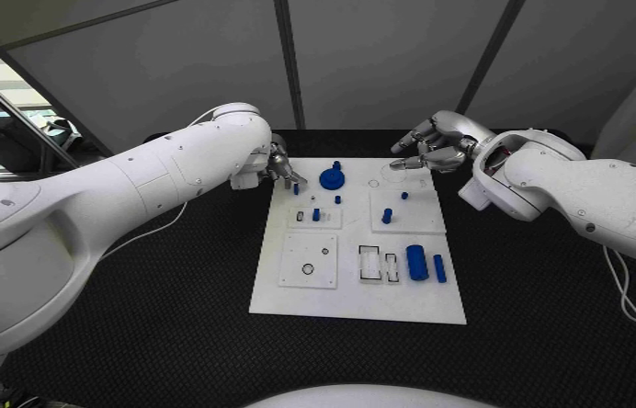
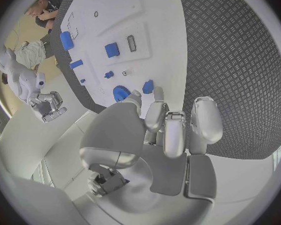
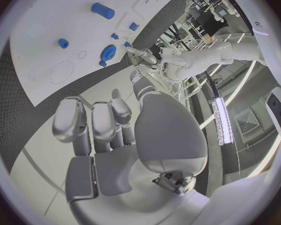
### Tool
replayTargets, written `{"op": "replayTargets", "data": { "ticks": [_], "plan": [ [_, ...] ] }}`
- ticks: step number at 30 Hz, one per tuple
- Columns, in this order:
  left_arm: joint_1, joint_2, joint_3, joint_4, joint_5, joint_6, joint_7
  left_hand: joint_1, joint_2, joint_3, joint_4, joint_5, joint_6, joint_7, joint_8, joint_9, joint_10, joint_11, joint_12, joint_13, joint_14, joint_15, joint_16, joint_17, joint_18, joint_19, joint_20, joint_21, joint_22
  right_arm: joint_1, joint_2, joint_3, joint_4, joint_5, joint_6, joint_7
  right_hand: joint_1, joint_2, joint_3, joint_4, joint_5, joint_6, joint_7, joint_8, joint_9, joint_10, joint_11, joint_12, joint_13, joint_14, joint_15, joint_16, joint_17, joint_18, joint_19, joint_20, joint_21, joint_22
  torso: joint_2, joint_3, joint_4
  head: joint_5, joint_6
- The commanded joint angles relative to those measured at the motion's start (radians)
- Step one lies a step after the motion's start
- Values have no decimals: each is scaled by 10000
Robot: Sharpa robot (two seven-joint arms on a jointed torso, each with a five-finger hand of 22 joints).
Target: Assemble the parts on the task board
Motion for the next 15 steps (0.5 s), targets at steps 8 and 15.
{"op": "replayTargets", "data": {
  "ticks": [8,15],
  "plan": [
    [13,25,-1,25,-66,162,169,326,297,71,-190,9,138,-29,3,-99,-43,24,54,1597,917,37,29,2308,-39,3,62,-15,38,19,82,7,-44,-22,83,82,-72,20,-22,5,37,-80,-1,-48,-13,-10,31,-34,-2,78,10,-55,15,167,74,-18,-50,11,0,-5,10,35,4],
    [13,18,-2,27,73,147,252,602,511,155,-359,12,145,-49,0,-172,-43,6,63,1597,919,23,38,2315,-41,10,50,-12,69,19,116,7,-78,-22,95,91,-73,31,-15,4,40,-79,-1,-47,-12,-10,30,-33,-3,84,9,-45,35,165,80,-19,-49,16,0,-3,5,54,-22]
  ]
}}
